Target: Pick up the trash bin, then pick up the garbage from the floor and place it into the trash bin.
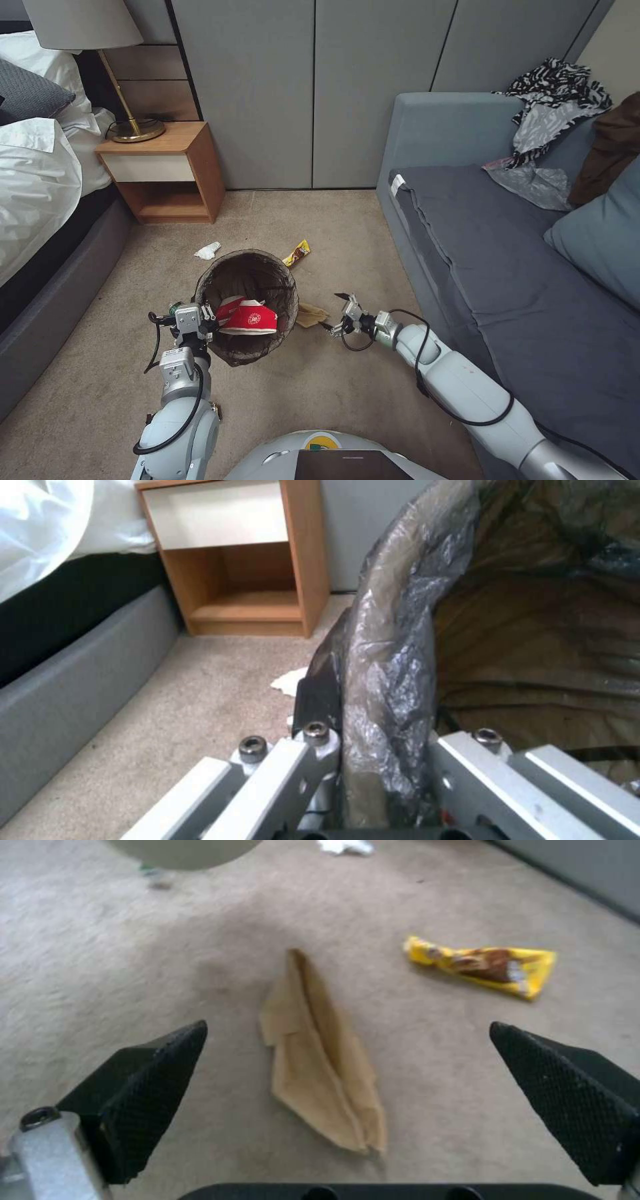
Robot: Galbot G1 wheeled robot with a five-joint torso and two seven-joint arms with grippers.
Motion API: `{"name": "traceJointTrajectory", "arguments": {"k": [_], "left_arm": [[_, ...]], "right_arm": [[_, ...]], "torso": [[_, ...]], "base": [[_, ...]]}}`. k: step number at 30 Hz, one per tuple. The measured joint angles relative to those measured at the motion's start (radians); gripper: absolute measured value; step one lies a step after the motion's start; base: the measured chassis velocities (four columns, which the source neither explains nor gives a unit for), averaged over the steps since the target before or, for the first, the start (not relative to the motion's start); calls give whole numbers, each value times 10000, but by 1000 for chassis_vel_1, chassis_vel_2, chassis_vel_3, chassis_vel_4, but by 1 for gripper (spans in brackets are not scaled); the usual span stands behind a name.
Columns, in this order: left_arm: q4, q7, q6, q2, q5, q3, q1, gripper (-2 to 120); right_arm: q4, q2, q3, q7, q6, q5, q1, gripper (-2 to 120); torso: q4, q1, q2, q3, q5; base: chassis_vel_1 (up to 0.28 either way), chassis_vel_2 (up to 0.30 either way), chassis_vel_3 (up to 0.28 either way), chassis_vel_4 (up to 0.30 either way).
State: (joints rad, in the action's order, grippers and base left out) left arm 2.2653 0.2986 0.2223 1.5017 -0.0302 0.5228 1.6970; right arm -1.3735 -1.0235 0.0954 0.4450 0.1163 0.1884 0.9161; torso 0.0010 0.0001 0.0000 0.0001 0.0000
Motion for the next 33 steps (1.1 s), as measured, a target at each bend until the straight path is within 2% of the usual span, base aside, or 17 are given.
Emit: {"name": "traceJointTrajectory", "arguments": {"k": [12,22,29,33], "left_arm": [[-106,-1,0,69,38,-1,-39,3],[-166,-7,-28,157,140,-60,-3,3],[-165,-10,-60,173,175,-73,69,3],[-165,-9,-64,172,179,-71,74,3]], "right_arm": [[1104,-379,889,675,148,51,-863,100],[3073,-1482,1879,1027,442,-70,-2040,100],[4125,-1956,1852,1126,665,-258,-2422,100],[4330,-2030,1760,1140,729,-348,-2461,100]], "torso": [[0,0,0,-1,-1],[1,0,0,-1,-1],[1,0,1,-1,1],[0,0,1,-1,-2]], "base": [[0,0,0,0],[0,0,0,0],[0,0,0,0],[0,0,0,0]]}}
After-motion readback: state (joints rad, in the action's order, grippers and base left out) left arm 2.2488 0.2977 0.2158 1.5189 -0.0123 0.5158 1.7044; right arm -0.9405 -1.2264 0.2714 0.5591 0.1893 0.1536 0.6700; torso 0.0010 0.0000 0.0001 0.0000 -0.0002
